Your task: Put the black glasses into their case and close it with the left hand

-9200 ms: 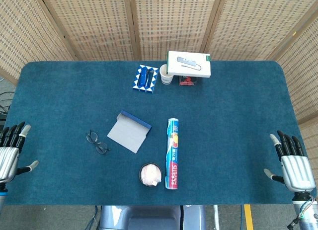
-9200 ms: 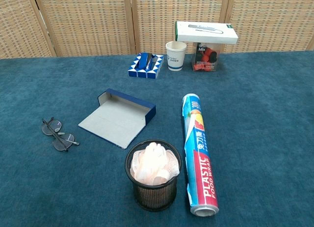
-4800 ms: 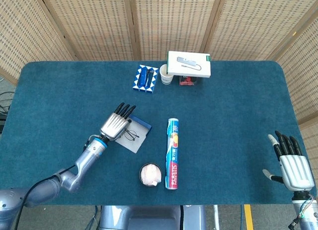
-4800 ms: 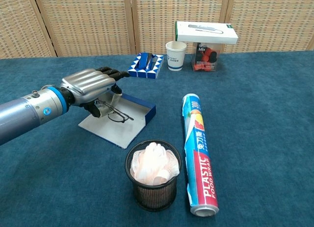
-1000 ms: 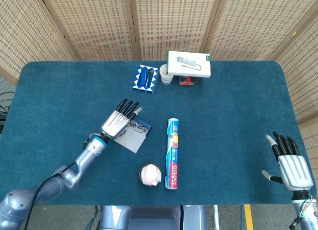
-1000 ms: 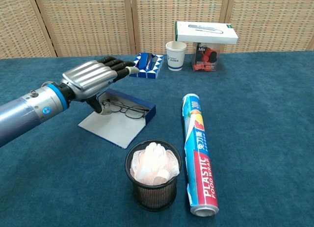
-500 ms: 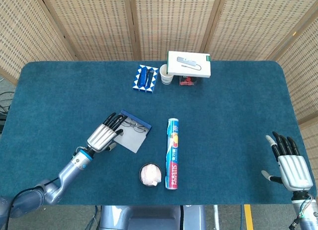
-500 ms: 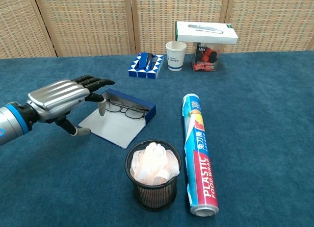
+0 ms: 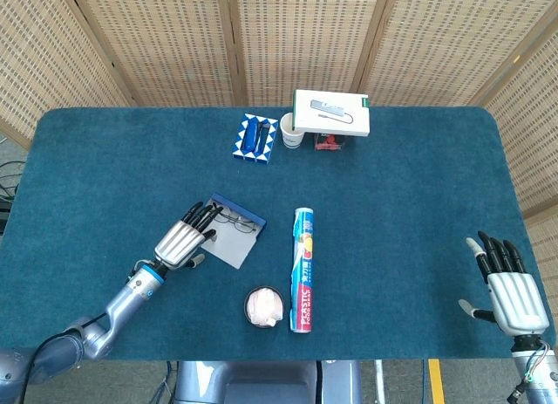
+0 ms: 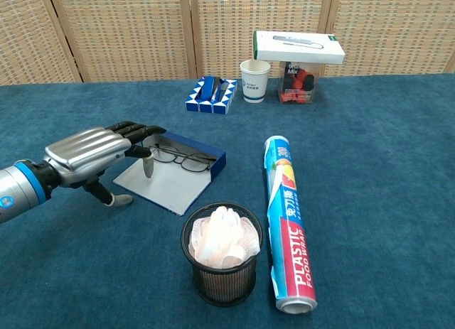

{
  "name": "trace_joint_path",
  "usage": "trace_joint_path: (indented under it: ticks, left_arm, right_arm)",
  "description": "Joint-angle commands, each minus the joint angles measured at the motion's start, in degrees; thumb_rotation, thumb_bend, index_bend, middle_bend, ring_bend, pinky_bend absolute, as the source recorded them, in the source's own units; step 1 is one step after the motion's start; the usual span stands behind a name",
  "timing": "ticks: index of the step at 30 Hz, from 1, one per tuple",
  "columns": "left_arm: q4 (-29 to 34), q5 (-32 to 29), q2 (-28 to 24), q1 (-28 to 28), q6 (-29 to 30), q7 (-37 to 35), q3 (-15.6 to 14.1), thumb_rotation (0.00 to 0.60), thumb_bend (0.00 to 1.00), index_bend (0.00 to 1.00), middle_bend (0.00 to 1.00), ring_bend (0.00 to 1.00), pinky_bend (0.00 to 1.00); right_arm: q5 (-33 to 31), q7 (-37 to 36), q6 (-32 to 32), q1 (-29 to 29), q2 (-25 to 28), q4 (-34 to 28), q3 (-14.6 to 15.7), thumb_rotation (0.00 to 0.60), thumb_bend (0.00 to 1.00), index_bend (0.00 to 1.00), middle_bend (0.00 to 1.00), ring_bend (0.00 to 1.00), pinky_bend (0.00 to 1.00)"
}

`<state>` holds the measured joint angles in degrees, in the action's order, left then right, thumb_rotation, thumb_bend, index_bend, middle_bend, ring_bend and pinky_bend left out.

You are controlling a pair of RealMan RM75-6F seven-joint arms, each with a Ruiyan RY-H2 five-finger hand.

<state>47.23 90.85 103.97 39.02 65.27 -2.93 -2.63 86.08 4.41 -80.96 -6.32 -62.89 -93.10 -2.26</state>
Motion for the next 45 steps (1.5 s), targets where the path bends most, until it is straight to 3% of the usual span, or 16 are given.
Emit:
trace_joint_path:
  ticks: [1, 22, 33, 37, 45]
  left_arm:
    - [-1.16, 0.32, 0.77, 0.03, -0.06, -0.42, 0.07, 0.6, 0.27, 0.42, 0.0, 0.0, 0.0]
    - [-7.57, 0.85, 4.45, 0.62, -0.95, -1.2, 0.86, 0.6, 0.27, 0.42, 0.0, 0.0, 0.0]
    - [-9.28, 0.89, 5.55, 1.0, -1.51, -1.22, 1.14, 0.6, 0.4, 0.42, 0.0, 0.0, 0.0]
    - [-9.81, 0.82, 5.75, 1.25, -1.8, -1.39, 1.34, 0.6, 0.49, 0.42, 0.0, 0.0, 0.0]
    - [-10.69, 0.59, 6.03, 1.74, -2.06, -1.31, 1.86, 0.6, 0.49, 0.42, 0.0, 0.0, 0.0]
  right_arm:
    - [-0.01, 0.0, 0.04, -0.01, 0.03, -0.02, 0.01, 0.6, 0.0, 0.0, 0.0, 0.0, 0.0]
    - [0.03, -0.09, 0.02, -0.02, 0.03, 0.02, 0.05, 0.6, 0.0, 0.0, 0.0, 0.0, 0.0]
    - [0.09, -0.25, 0.06, -0.03, 0.06, 0.08, 0.1, 0.6, 0.0, 0.0, 0.0, 0.0, 0.0]
    - [0.13, -0.33, 0.03, -0.03, 0.07, 0.07, 0.1, 0.6, 0.0, 0.0, 0.0, 0.0, 0.0]
    - [0.14, -0.34, 0.07, -0.05, 0.08, 0.08, 0.12, 0.6, 0.0, 0.0, 0.0, 0.0, 0.0]
